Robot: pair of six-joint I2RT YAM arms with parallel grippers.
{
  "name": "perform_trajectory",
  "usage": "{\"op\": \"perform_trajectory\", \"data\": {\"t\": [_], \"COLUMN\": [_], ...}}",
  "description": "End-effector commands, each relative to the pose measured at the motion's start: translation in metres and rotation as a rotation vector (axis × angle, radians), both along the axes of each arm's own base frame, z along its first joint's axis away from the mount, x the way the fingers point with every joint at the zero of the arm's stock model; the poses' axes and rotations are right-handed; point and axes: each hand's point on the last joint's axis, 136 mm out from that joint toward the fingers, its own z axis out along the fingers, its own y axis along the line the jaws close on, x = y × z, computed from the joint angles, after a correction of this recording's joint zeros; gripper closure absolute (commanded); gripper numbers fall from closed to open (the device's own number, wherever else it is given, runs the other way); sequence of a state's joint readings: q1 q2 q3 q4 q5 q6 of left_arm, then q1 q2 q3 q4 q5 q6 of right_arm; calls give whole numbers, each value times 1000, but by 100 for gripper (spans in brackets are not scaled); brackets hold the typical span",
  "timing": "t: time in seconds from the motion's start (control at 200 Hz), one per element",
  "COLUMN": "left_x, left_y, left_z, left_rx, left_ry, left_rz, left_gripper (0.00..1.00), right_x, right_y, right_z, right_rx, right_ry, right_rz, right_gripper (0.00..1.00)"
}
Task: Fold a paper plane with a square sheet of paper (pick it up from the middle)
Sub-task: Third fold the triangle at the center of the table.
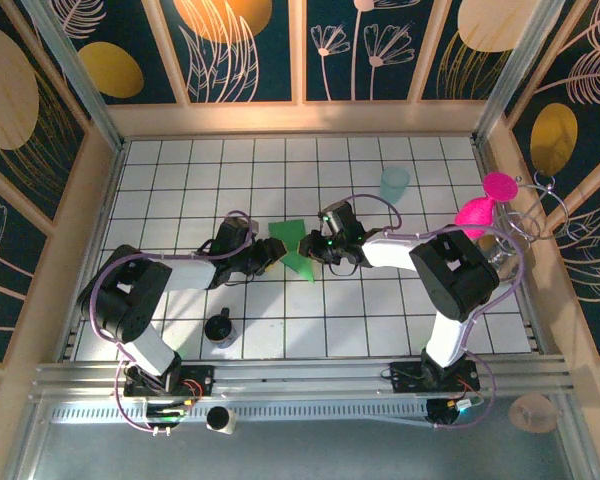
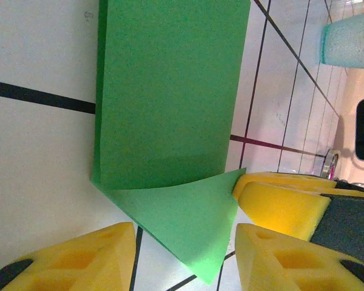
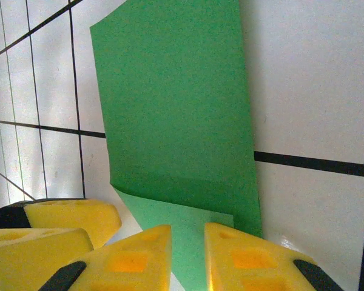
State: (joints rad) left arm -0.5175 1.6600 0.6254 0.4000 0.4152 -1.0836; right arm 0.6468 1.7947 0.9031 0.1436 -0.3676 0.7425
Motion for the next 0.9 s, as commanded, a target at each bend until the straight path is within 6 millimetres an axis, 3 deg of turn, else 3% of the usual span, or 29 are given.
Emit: {"op": "perform_trajectory", "data": {"t": [0.0, 0.255, 0.501, 0.896], "left_x": [2, 2, 5, 13], "left_y": [-4, 14, 3, -18], "left_z": [2, -4, -9, 14], "left_rx": [-7, 69, 25, -80], "left_ry": [16, 15, 41, -12], "left_rz": [2, 74, 48, -20], "left_gripper": [52, 52, 51, 56], "right_x": [0, -1, -1, 0], "right_y": [-3, -5, -5, -5], "right_z": [-7, -13, -14, -13], "right_rx": [2, -7, -6, -5], "right_ry": [13, 26, 27, 25], "right_rz": [-4, -11, -10, -11], "right_gripper": [79, 81, 82, 83]}}
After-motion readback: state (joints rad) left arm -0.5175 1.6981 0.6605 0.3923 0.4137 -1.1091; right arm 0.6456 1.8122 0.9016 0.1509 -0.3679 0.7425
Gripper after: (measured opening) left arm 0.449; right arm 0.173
